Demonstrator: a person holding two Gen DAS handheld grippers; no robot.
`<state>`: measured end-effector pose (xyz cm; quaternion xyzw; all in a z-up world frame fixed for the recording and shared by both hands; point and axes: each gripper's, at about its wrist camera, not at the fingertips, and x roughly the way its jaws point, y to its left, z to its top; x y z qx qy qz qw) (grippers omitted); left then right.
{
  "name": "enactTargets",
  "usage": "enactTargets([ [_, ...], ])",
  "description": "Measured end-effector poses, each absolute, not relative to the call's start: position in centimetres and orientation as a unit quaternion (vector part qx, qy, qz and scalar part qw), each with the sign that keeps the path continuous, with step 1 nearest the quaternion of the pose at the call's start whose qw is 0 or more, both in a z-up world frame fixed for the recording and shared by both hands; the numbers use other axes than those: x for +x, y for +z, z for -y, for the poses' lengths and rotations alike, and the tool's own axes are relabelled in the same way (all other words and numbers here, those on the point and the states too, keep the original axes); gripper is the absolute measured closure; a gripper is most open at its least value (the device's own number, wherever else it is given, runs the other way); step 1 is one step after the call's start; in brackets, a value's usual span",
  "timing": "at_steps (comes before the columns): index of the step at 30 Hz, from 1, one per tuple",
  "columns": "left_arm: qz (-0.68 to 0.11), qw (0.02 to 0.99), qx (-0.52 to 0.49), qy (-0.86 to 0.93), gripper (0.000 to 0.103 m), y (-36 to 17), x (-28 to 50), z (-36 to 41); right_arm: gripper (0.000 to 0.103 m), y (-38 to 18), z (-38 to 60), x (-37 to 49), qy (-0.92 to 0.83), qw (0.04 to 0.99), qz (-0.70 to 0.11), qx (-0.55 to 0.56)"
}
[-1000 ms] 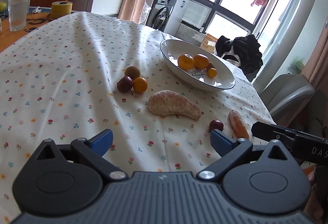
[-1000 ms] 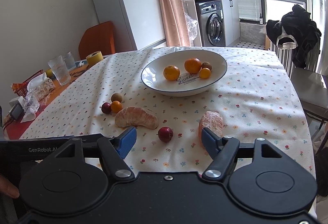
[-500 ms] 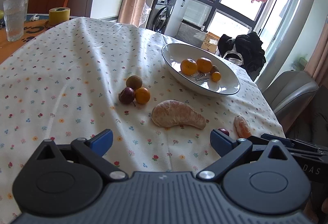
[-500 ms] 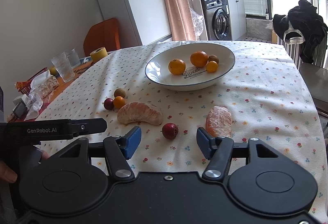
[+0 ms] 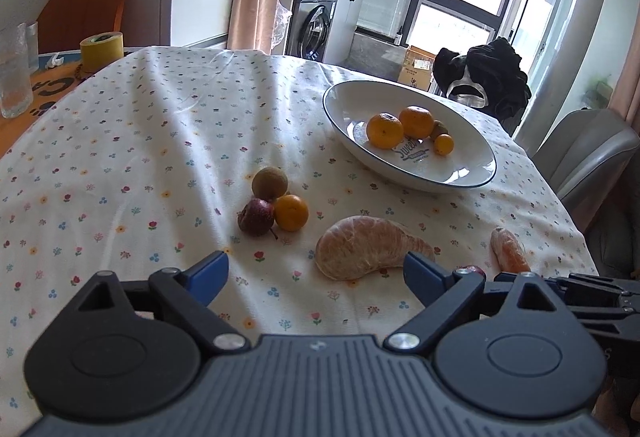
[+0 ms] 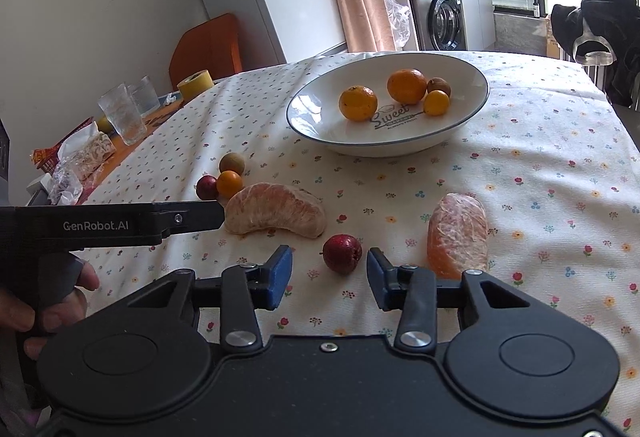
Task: Organize fruits
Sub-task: 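Move left tool to the large mandarin segment while right tool approaches the red plum, then close left tool on the mandarin segment while right tool closes on the red plum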
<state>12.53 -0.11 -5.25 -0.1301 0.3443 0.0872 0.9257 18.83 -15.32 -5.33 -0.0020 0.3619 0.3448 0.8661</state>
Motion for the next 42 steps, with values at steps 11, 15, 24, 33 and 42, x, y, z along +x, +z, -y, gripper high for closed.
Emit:
enactTargets([
  [11, -0.366, 0.922, -0.115, 0.060, 0.033, -6.0, 14.7, 0.4, 0.086, -6.2, 14.6, 19.7, 0.354, 0.861, -0.366, -0.014],
  [15, -0.369, 0.921, -0.114, 0.052, 0.034, -6.1, 15.2, 0.6, 0.086, -5.9, 15.0, 19.8, 0.355, 0.861, -0.364, -0.008],
  [24, -0.378, 0.919, -0.101, 0.045, 0.034, -6.5, 16.8, 1.4, 0.086, -5.0, 16.0, 20.0, 0.354, 0.866, -0.354, 0.002],
  [33, -0.380, 0.919, -0.102, 0.018, 0.034, -6.9, 17.6, 1.2, 0.086, -5.3, 16.1, 20.0, 0.356, 0.864, -0.357, 0.004],
  [42, -0.389, 0.914, -0.113, -0.010, 0.065, -6.6, 16.7, 0.9, 0.086, -5.3, 15.9, 19.9, 0.352, 0.865, -0.357, 0.001],
])
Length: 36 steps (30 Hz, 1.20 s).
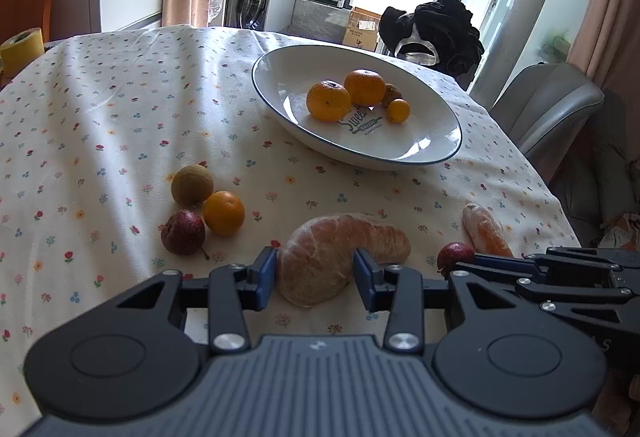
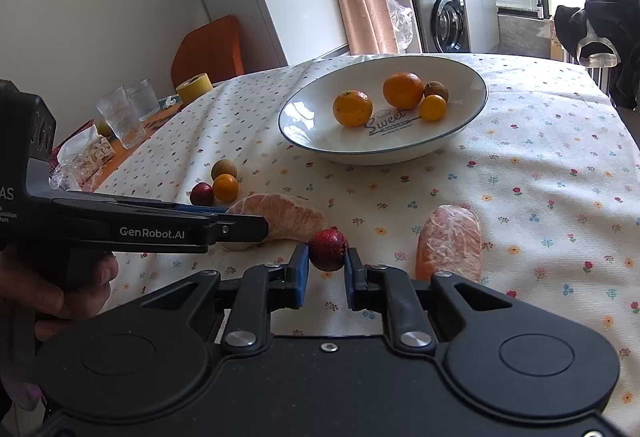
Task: Organize fruits
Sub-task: 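Close left tool on the mandarin segment while right tool closes on the red plum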
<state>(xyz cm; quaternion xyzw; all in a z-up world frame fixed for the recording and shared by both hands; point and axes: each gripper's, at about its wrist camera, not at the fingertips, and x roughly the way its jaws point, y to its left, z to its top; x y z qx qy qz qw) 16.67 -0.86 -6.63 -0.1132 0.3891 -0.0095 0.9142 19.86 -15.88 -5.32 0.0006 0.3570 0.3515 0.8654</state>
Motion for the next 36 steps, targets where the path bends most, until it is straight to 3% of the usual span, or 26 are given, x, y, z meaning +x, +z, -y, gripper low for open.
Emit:
enactTargets([
  [7, -0.401, 0.909, -0.107, -0.042, 0.070, -6.6, 15.2, 1.5, 0.086, -5.4, 15.8, 19.7, 0.349, 0.866, -0.357, -0.001],
  [15, -0.398, 0.913, -0.076, -0.038, 0.062, -6.5, 15.6, 2.3, 0.086, -4.8, 16.6, 19.3, 0.343, 0.872, -0.349, 0.002],
  [26, -0.390, 0.918, -0.058, -0.036, 0.061, -6.9, 17.0, 3.3, 0.086, -4.6, 17.6, 19.5, 0.335, 0.876, -0.347, 0.008],
  [36, -0.371, 0.924, -0.084, -0.046, 0.080, -5.7, 15.8, 2.5, 0.086, -4.3, 17.5, 19.1, 0.336, 0.877, -0.342, 0.007],
])
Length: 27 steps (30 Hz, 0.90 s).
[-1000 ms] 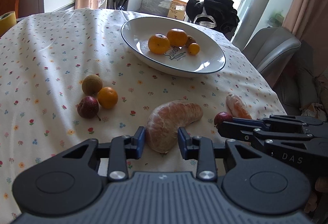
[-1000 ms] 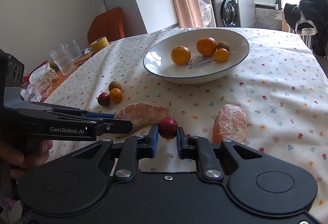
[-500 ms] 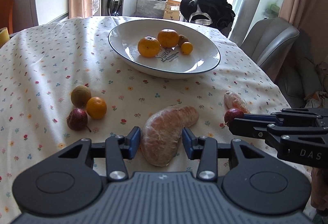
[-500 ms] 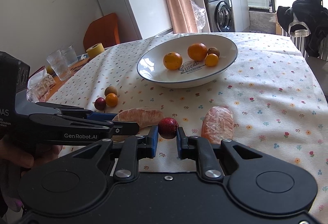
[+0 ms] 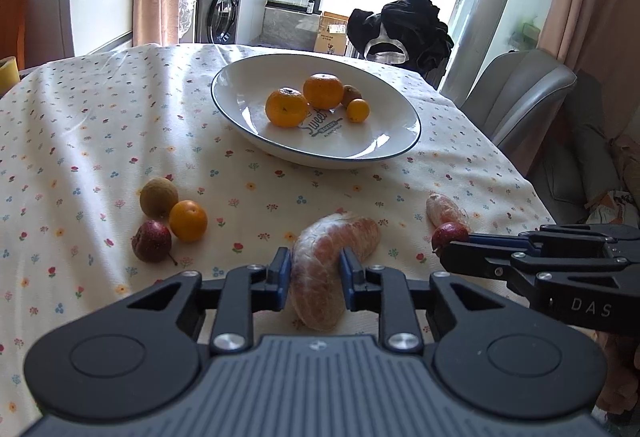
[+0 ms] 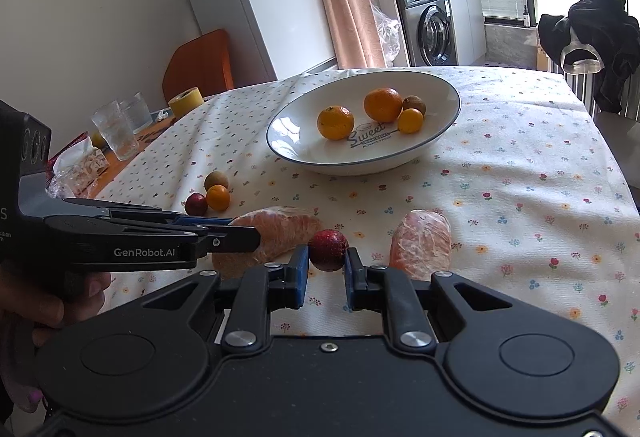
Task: Organize fruits
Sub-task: 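Close left tool on the mandarin segment while right tool closes on the red plum, then carry the segment in left tool and plum in right tool over the bowl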
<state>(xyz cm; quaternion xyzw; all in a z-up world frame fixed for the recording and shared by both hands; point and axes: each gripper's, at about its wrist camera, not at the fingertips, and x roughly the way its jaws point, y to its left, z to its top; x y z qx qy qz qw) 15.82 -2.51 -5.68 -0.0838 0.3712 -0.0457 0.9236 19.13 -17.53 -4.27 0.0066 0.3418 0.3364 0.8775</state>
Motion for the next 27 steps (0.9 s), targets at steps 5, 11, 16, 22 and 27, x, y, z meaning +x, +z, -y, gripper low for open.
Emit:
enactTargets([
  [5, -0.360, 0.927, -0.094, -0.053, 0.084, -4.9, 15.1, 2.5, 0.086, -3.7, 17.3, 18.8, 0.338, 0.879, -0.336, 0.004],
  [11, -0.341, 0.933, -0.098, -0.056, 0.085, -3.7, 14.5, 2.2, 0.086, -3.2, 17.1, 18.7, 0.338, 0.881, -0.331, 0.002],
  [16, -0.327, 0.938, -0.098, -0.053, 0.085, -2.7, 14.4, 1.9, 0.086, -2.5, 16.9, 18.9, 0.340, 0.884, -0.321, 0.002],
  [22, -0.313, 0.944, -0.095, -0.046, 0.085, -1.5, 14.8, 1.5, 0.086, -1.9, 16.6, 19.8, 0.338, 0.889, -0.310, 0.002],
  [27, -0.302, 0.948, -0.094, -0.040, 0.085, -0.8, 15.7, 1.0, 0.086, -1.4, 16.6, 20.7, 0.337, 0.892, -0.301, 0.004],
])
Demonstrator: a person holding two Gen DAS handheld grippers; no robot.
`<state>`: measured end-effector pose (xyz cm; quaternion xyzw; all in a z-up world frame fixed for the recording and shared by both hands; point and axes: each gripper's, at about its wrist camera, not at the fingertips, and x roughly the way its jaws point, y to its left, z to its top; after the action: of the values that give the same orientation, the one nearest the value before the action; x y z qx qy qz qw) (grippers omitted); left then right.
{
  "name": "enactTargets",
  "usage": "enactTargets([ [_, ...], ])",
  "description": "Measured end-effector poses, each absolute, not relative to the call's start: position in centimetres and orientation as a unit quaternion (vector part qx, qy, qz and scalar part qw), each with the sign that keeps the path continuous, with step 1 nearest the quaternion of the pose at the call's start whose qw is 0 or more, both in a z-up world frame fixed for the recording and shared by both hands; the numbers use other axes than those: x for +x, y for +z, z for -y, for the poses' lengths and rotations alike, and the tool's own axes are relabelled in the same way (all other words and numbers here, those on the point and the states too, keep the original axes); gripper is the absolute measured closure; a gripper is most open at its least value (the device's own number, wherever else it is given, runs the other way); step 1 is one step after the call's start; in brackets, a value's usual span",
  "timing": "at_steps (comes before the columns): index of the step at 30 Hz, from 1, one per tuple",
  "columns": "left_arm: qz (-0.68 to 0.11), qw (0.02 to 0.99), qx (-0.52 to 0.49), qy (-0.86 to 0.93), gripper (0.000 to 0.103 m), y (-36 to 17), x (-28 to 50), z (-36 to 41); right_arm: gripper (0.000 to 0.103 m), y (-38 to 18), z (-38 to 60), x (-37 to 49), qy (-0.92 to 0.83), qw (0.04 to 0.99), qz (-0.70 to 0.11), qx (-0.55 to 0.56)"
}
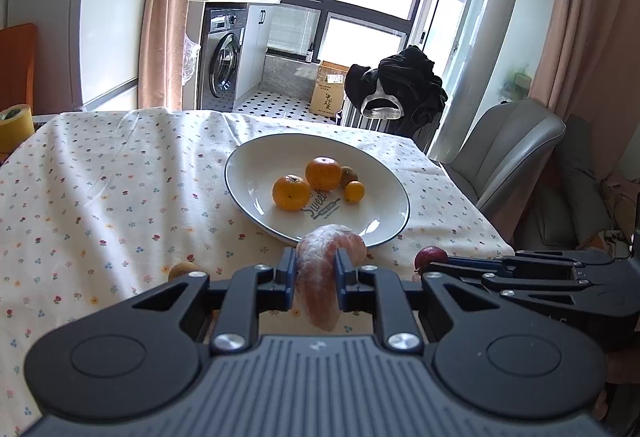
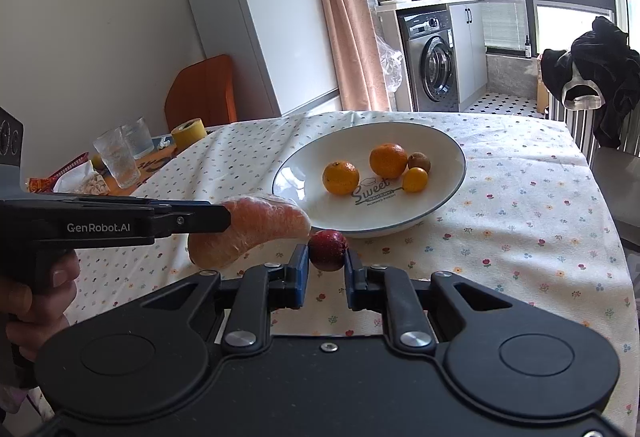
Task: Organize fruits
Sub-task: 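Carry the segment in left tool and plum in right tool over the bowl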
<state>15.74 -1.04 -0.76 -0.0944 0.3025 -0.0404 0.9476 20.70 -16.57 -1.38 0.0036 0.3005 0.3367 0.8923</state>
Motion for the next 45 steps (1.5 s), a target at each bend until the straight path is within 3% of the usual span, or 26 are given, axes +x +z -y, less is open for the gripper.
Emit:
enactTargets([
  [8, -0.296, 0.950, -0.093, -0.038, 0.091, -0.1, 17.3, 0.6, 0.086, -1.0, 16.5, 22.3, 0.334, 0.896, -0.292, 0.007],
  [24, -0.284, 0.953, -0.092, -0.041, 0.092, 1.6, 20.1, 0.1, 0.086, -0.7, 15.5, 25.7, 0.336, 0.897, -0.288, 0.019],
  [41, -0.309, 0.947, -0.076, -0.042, 0.091, -0.2, 24.7, 2.0, 0.086, -1.9, 15.6, 28.0, 0.318, 0.898, -0.302, 0.024],
  [45, -0.305, 0.950, -0.051, -0.029, 0.086, -0.2, 24.5, 2.0, 0.086, -2.1, 15.6, 28.4, 0.316, 0.898, -0.305, 0.023],
])
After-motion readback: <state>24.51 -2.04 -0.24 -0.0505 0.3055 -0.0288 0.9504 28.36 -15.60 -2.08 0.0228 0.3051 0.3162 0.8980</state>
